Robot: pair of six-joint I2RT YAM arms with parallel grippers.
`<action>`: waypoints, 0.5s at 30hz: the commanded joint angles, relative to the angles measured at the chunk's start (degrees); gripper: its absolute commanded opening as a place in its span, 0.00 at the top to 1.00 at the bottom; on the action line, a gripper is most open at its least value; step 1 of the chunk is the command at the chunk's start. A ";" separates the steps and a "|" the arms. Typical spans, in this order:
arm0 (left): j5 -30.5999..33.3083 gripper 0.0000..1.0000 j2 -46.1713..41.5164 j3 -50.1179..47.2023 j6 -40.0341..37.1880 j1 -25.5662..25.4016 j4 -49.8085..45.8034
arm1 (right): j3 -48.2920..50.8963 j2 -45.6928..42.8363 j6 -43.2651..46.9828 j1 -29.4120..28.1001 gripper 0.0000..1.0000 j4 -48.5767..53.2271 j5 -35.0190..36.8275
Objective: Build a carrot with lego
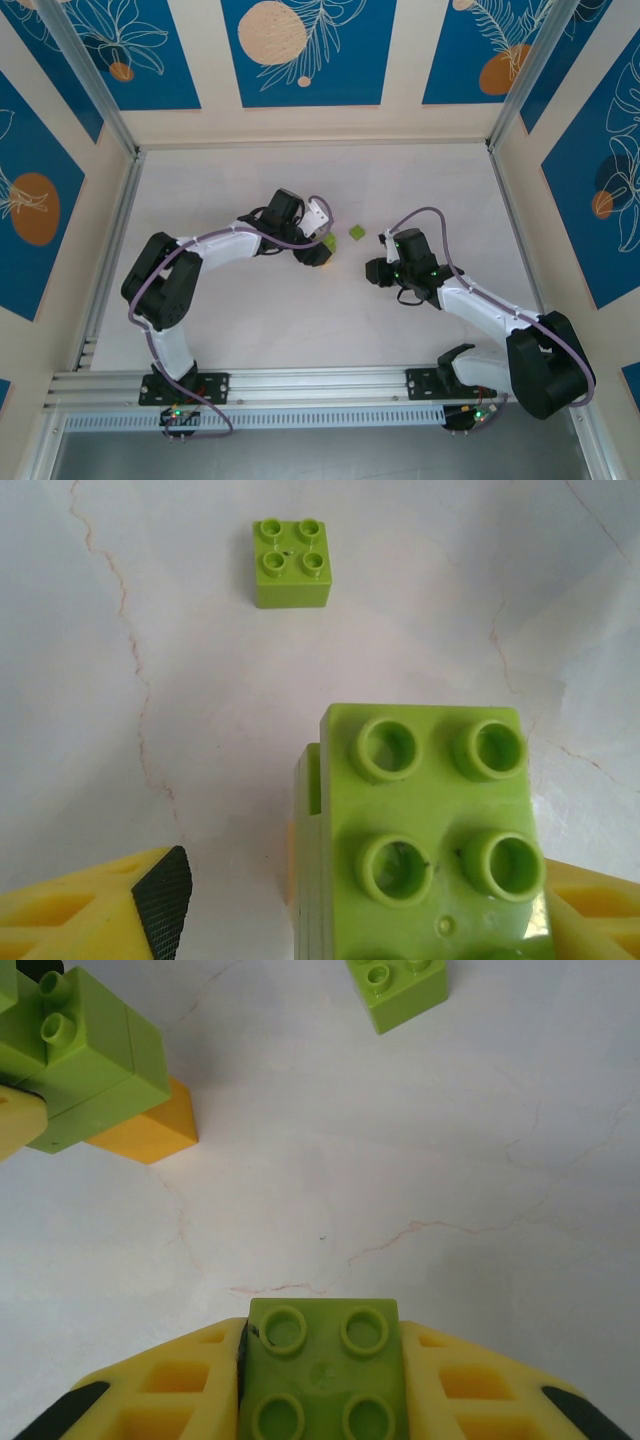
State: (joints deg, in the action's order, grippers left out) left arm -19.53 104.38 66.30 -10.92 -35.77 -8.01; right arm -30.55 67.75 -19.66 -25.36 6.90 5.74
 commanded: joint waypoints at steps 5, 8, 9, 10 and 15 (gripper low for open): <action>-2.51 0.29 1.08 2.17 -0.68 -0.53 -0.82 | -1.71 0.63 0.28 0.49 0.70 -0.25 -1.52; -2.75 0.31 1.19 2.34 -0.50 -0.57 -0.78 | -1.70 0.68 0.29 0.49 0.70 -0.28 -1.43; -2.79 0.32 1.18 2.50 -0.39 -0.62 -0.81 | -1.68 0.64 0.26 0.49 0.70 -0.29 -1.43; -2.99 0.33 1.09 2.50 -0.41 -0.69 -0.82 | -1.67 0.73 0.24 0.50 0.70 -0.28 -1.43; -3.56 0.39 1.20 2.52 -0.24 -1.13 -1.12 | -1.63 0.81 0.19 0.49 0.70 -0.30 -1.47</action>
State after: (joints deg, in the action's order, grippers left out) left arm -21.10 104.88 67.35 -10.90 -35.88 -8.21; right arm -30.55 68.16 -19.66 -25.10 6.92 5.72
